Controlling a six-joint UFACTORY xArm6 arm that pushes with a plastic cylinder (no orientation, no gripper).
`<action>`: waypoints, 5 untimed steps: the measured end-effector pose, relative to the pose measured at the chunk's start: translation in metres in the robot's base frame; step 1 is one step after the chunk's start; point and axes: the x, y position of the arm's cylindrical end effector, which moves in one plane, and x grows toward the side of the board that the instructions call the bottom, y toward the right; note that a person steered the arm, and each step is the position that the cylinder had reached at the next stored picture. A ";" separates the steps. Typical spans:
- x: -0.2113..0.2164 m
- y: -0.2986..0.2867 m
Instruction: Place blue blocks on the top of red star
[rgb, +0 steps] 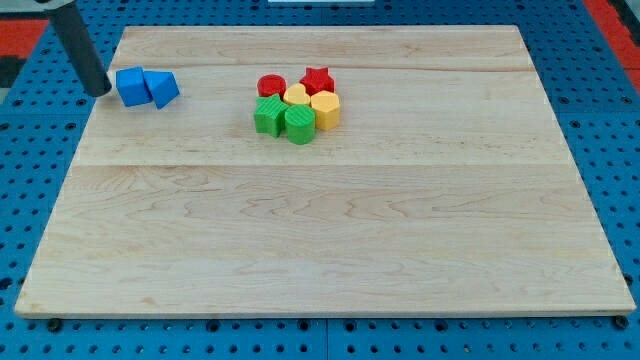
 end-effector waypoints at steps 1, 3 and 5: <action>0.013 0.002; 0.039 0.002; -0.001 0.024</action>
